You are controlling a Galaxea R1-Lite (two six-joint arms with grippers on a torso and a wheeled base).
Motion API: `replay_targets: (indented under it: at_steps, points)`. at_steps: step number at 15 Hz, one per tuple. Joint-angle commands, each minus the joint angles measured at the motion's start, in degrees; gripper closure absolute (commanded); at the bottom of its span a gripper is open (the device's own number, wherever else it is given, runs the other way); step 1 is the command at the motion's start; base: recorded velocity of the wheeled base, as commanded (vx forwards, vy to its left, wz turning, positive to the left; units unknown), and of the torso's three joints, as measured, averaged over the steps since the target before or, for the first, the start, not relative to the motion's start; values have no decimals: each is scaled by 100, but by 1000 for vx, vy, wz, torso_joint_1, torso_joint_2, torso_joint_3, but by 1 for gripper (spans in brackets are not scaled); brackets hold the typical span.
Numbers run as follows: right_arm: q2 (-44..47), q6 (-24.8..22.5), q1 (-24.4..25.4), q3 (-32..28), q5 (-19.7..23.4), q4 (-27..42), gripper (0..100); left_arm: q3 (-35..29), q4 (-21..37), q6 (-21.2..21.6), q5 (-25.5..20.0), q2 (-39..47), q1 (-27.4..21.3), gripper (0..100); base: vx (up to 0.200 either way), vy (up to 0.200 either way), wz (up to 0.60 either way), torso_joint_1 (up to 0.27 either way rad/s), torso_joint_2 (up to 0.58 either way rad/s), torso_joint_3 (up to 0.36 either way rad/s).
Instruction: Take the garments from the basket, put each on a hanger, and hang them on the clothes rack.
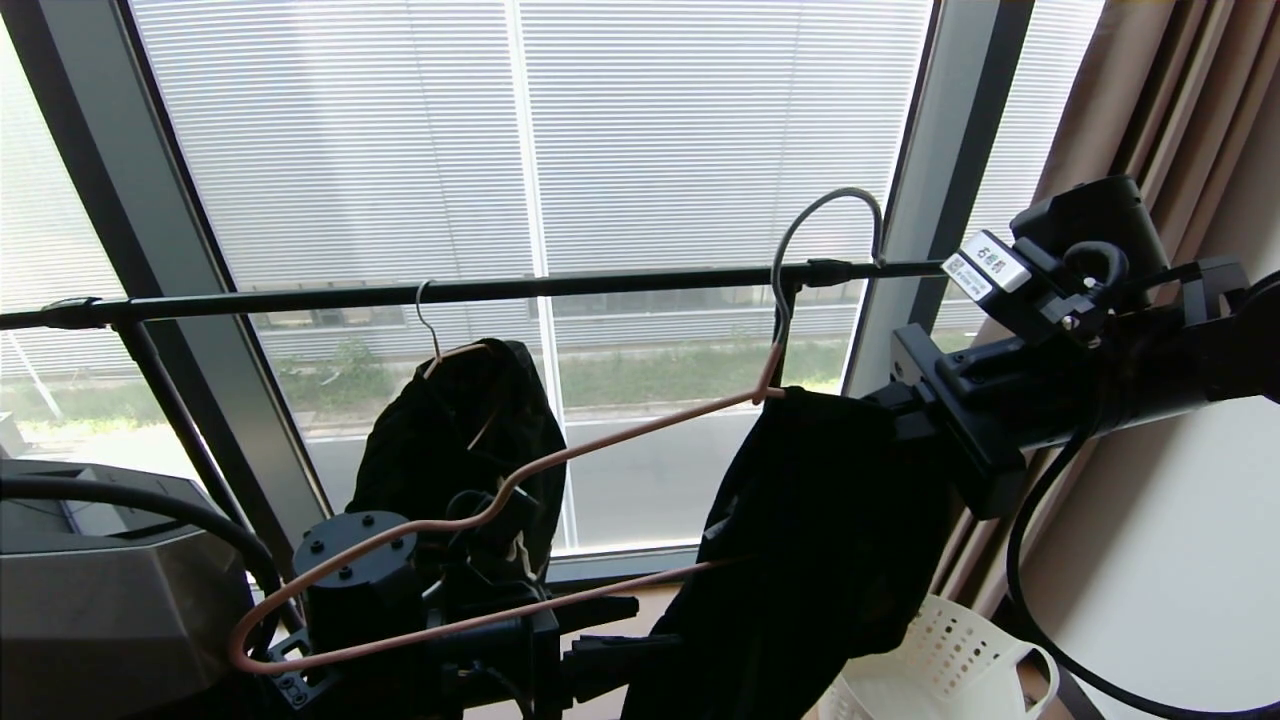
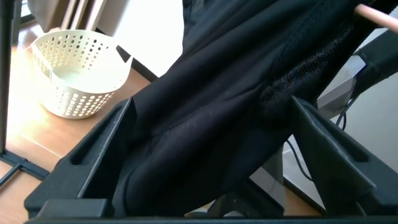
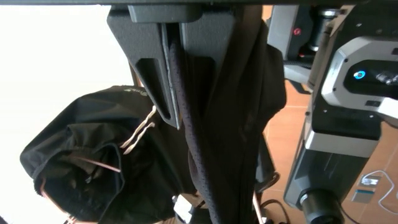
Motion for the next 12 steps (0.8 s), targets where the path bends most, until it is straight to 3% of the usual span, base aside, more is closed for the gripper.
replay_targets:
  at_steps: [1, 8, 12]
  points:
    - [-2, -3, 36, 17, 24, 4, 100, -14, -6, -1, 2, 13, -8, 100, 0, 0, 0, 0, 0, 0]
    - [-2, 6, 1, 26, 24, 4, 100, 47, -6, 8, 11, -4, 71, 100, 0, 0, 0, 0, 0, 0]
    - [-37, -3, -342, 175, 51, 4, 100, 162, -6, 8, 2, -40, 589, 100, 0, 0, 0, 0, 0, 0]
